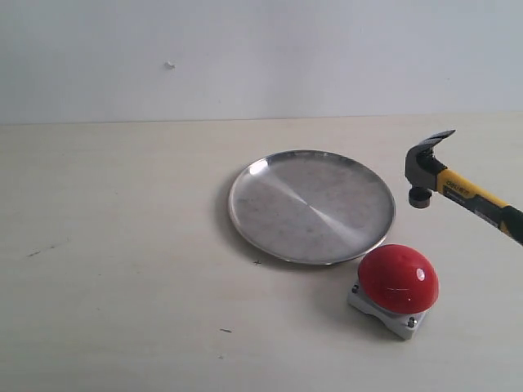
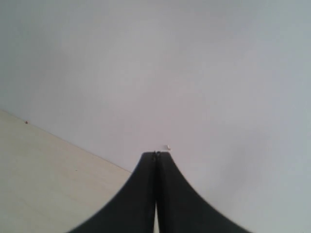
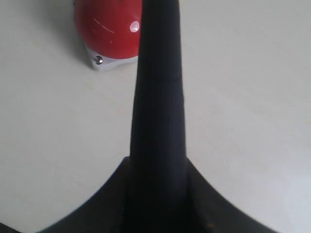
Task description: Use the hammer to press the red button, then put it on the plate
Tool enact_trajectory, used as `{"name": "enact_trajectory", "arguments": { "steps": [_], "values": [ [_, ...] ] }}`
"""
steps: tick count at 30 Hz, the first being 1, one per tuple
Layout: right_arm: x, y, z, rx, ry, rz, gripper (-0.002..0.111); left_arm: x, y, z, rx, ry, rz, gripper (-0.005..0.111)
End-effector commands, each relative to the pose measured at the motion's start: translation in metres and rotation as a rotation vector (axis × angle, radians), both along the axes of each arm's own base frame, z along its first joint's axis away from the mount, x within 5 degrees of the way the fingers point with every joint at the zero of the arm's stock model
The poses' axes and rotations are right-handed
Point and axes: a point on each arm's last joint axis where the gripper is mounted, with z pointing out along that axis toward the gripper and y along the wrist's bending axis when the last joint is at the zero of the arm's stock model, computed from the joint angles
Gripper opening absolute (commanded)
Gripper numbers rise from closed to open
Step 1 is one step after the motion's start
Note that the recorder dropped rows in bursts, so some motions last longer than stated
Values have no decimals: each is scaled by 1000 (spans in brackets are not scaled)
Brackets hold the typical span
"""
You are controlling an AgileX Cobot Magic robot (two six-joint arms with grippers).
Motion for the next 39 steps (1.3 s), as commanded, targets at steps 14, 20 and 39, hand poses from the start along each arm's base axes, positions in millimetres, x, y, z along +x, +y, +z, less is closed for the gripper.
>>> {"name": "enact_trajectory", "arguments": {
  "steps": [14,20,39],
  "values": [
    [-29,-14,0,25,-162,16,0,0,1,-1,0,0,6,0],
    [-69,-35,-7,-12,-360,43,0,0,1,-1,0,0,6,0],
    [-73,-24,38,411,-198,-351,0,0,1,-1,0,0,6,0]
  ]
}}
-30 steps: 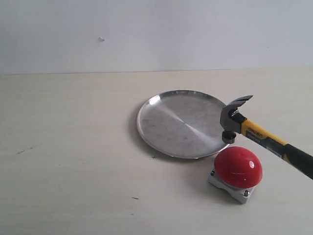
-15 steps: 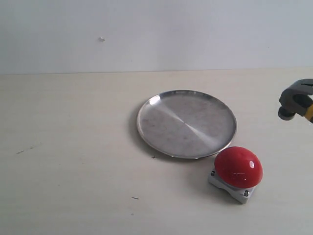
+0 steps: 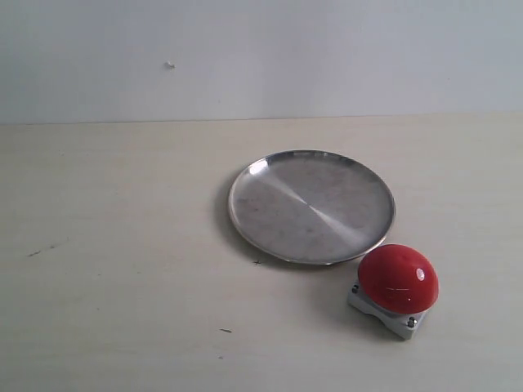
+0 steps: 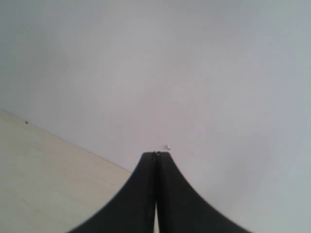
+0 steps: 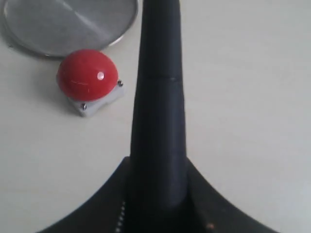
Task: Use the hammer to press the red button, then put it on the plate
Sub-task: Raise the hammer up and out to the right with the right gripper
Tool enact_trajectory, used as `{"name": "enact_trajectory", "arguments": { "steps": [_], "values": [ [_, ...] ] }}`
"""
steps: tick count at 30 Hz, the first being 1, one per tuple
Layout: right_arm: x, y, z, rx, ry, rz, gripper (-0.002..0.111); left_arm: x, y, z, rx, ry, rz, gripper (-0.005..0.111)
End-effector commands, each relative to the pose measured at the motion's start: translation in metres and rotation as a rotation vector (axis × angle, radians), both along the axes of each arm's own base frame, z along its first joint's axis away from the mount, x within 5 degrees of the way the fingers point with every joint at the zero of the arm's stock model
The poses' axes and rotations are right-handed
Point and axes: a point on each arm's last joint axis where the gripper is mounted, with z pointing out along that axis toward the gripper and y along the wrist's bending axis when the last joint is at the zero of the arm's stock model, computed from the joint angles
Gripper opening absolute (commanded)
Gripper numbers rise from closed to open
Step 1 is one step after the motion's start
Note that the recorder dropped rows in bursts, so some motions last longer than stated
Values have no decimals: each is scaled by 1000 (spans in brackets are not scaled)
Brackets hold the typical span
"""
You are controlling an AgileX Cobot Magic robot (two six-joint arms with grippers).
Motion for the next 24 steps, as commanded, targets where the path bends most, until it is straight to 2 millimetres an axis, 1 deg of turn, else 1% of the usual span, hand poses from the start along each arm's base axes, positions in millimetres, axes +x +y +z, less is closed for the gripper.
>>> {"name": "enact_trajectory", "arguments": {
  "steps": [1,3,6,11,14,20,24],
  "values": [
    [5,16,6,208,6,-5,0,0,1,-1,0,0,6,0],
    [6,20,4,278,10,-12,0,0,1,-1,0,0,6,0],
    [4,20,-4,313,35,-40,0,0,1,-1,0,0,6,0],
    [0,21,-27,350,86,-79,0,0,1,-1,0,0,6,0],
    [2,22,-39,362,106,-82,0,0,1,-1,0,0,6,0],
    [6,28,-33,444,47,-60,0,0,1,-1,0,0,6,0],
    [12,28,-33,424,51,-85,0,0,1,-1,0,0,6,0]
  ]
}}
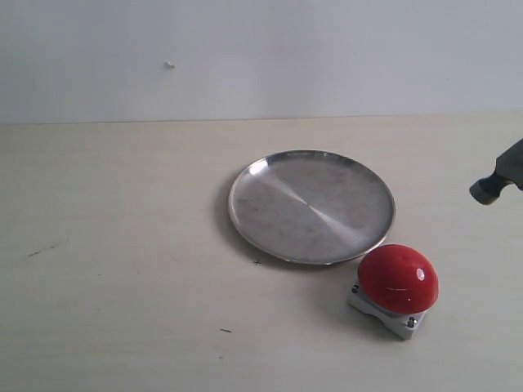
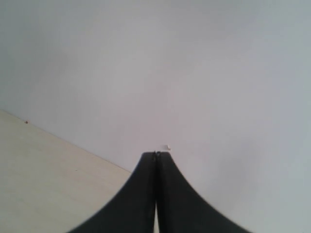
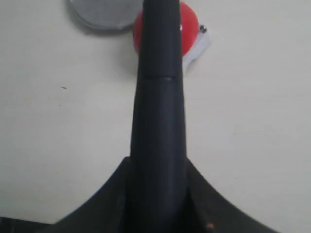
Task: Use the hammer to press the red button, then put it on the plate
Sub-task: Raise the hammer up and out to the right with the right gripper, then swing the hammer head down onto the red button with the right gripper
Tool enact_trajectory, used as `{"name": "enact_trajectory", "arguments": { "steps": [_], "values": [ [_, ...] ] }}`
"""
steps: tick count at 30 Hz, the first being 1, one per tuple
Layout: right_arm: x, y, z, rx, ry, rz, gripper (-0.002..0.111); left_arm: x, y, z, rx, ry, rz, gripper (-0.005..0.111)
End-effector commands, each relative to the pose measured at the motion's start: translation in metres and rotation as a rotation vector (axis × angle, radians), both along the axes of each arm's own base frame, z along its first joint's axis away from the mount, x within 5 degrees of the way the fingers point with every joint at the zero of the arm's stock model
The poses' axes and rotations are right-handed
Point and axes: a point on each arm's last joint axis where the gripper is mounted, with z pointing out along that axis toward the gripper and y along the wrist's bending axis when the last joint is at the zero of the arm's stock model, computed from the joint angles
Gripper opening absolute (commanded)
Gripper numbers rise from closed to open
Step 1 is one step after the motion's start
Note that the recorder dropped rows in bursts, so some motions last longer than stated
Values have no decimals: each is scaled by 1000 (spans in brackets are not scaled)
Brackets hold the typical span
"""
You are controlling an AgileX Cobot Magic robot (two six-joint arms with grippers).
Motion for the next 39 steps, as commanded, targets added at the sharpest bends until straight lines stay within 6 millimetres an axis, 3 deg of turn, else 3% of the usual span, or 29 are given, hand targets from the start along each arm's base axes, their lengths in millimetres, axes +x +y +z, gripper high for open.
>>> {"name": "enact_trajectory", "arguments": {
  "steps": [1,4,7,16,19,21,25,27,39],
  "values": [
    [12,0,8,-12,-82,-24,0,0,1,-1,0,0,6,0],
    [22,1,6,-100,-77,17,0,0,1,-1,0,0,6,0],
    [34,9,17,-130,-113,115,0,0,0,-1,0,-1,3,0],
    [64,19,12,-161,13,70,0,-1,0,-1,0,-2,2,0],
    [71,18,9,-308,43,194,0,-1,0,-1,0,-2,2,0],
    [74,18,11,-468,35,420,0,-1,0,-1,0,-2,2,0],
    [71,22,19,-544,-97,626,0,-1,0,-1,0,-2,2,0],
    [68,21,17,-576,-84,683,0,-1,0,-1,0,-2,2,0],
    [66,2,12,-766,35,650,0,-1,0,-1,0,-2,2,0]
  ]
}}
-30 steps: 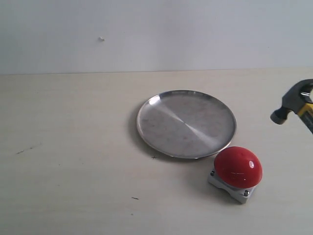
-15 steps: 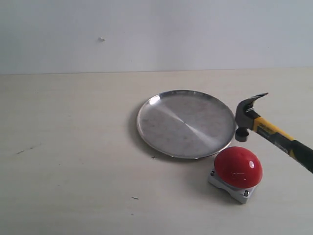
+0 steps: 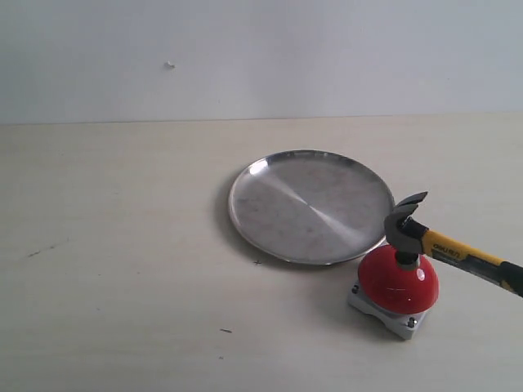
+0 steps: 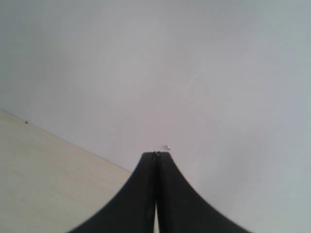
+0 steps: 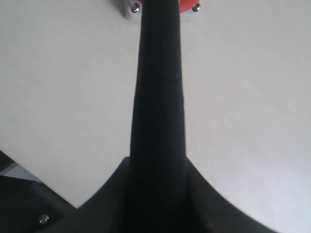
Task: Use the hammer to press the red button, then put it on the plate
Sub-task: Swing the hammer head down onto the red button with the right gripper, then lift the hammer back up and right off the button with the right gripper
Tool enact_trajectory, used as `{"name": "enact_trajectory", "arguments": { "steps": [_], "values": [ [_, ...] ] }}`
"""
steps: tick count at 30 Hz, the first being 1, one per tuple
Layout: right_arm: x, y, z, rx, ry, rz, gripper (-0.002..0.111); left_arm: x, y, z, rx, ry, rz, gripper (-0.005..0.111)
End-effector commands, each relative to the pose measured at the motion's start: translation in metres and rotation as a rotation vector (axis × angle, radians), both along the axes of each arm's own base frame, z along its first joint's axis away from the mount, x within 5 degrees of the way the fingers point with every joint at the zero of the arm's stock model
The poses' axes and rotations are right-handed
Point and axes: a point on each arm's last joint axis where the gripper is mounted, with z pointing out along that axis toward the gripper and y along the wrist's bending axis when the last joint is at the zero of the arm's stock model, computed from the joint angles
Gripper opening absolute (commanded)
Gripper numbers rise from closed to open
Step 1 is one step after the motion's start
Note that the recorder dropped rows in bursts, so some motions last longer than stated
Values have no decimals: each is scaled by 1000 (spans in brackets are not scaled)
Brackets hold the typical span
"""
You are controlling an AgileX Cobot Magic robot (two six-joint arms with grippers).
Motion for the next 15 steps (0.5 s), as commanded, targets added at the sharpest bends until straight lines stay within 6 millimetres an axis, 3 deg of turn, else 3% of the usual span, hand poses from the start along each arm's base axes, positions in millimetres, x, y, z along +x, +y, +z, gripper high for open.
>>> {"name": "enact_trajectory", "arguments": {
  "steps": [1,10,15],
  "values": [
    [4,-5,7,-23,-80,-57,0,-1,0,-1,2,-2,2,0],
    [1,-8,5,-53,-42,-74,0,-1,0,-1,2,-2,2,0],
    [-4,-12,11,-46,-118,-71,0,-1,0,-1,2,-2,2,0]
  ]
}}
